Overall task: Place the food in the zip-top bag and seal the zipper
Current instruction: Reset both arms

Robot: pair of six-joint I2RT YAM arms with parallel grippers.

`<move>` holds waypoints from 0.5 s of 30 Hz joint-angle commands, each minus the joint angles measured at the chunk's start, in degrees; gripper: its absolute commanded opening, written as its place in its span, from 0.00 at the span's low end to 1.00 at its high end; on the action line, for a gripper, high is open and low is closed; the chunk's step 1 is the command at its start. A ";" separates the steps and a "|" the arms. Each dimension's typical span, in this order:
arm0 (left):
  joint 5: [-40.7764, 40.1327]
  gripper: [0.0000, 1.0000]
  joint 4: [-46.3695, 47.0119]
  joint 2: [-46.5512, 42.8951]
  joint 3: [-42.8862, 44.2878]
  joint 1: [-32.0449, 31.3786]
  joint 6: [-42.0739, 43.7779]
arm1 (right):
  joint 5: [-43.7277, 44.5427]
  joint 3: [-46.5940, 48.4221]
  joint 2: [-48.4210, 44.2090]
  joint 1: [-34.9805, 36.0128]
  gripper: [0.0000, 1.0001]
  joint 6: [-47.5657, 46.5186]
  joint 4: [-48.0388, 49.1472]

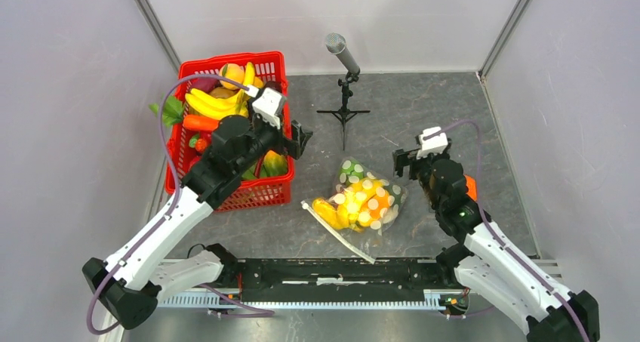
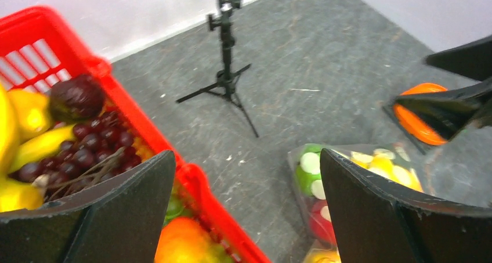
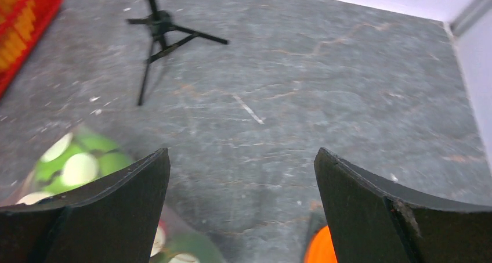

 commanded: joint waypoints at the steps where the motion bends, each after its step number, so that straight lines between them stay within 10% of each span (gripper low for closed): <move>1: -5.00 1.00 -3.43 0.09 2.09 4.03 -4.01 | 4.30 0.54 -1.80 -4.84 0.98 2.60 -0.01; 15: -11.94 1.00 -7.58 -1.94 -0.08 21.74 -23.71 | -13.53 5.58 1.20 -26.68 0.98 5.99 -5.86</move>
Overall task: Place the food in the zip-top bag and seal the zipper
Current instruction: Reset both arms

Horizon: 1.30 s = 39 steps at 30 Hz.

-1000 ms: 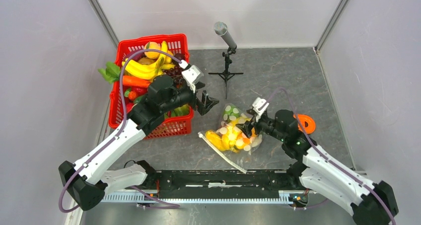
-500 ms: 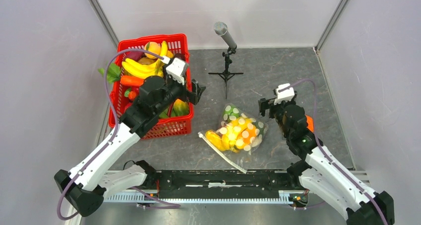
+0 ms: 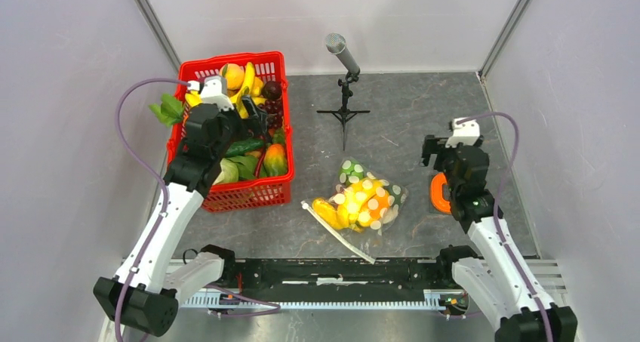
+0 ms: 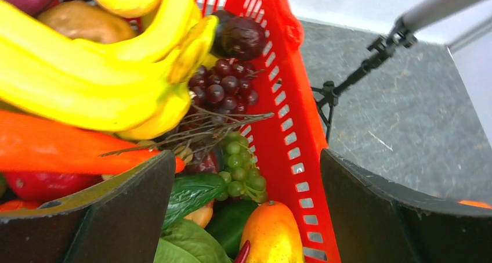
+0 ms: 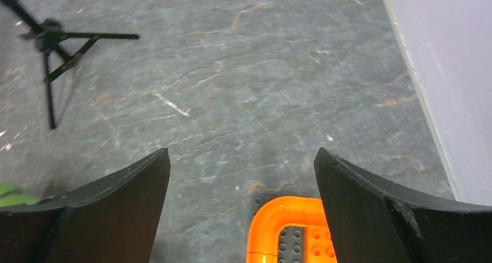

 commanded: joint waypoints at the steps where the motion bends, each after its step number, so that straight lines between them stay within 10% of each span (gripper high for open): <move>1: -9.15 1.00 -1.11 -2.13 0.16 0.81 -9.31 | -9.94 2.12 -0.19 -8.30 0.98 4.86 0.83; 39: -18.92 1.00 -2.66 -6.77 -0.22 0.77 -6.71 | -20.46 -2.16 -1.47 -9.69 0.98 11.48 7.92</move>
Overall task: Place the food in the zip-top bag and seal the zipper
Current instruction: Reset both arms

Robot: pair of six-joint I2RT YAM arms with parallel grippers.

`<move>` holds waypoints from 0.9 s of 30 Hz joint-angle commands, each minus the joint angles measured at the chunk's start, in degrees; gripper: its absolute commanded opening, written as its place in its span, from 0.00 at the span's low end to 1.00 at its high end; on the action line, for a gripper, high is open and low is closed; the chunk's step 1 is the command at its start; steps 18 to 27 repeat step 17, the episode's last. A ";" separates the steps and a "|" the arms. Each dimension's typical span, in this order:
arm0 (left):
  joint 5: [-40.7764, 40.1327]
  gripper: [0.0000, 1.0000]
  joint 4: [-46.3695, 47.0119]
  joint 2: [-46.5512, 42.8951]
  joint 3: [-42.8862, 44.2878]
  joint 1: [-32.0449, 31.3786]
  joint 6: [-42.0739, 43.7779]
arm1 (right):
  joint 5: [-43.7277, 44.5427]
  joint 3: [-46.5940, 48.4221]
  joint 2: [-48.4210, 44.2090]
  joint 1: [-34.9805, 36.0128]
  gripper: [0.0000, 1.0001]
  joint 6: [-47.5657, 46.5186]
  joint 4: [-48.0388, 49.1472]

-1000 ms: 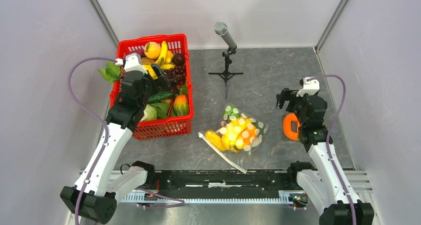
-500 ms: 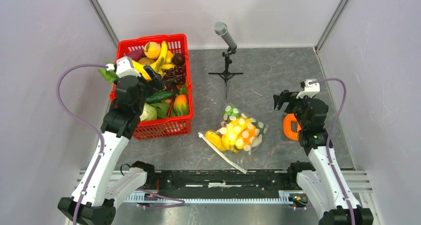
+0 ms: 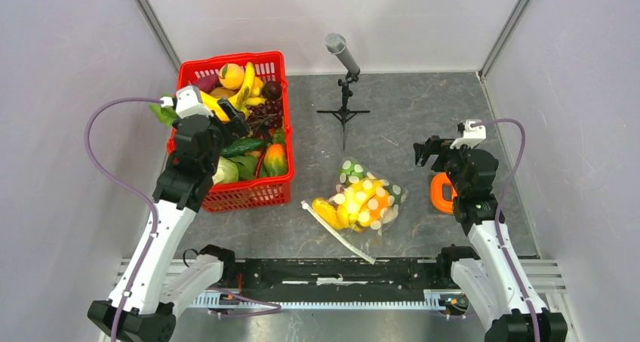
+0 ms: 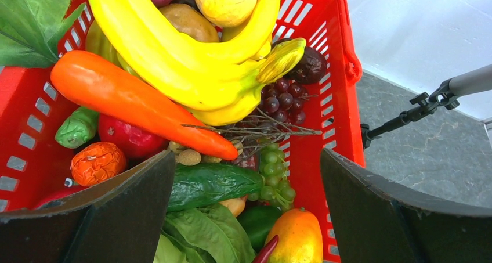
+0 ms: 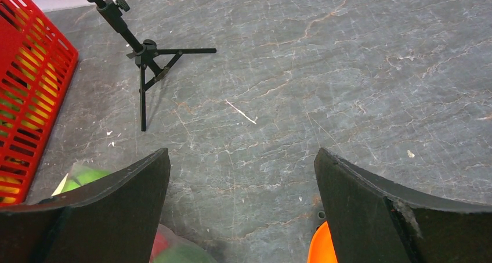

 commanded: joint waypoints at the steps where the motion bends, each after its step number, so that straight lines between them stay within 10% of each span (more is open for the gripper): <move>1: -2.85 1.00 2.76 0.10 0.67 0.16 2.22 | -1.26 0.77 0.44 -0.21 0.98 0.57 2.48; 27: -5.83 1.00 1.34 1.82 2.14 0.15 4.25 | -1.59 0.18 0.32 -0.21 0.98 -2.18 2.41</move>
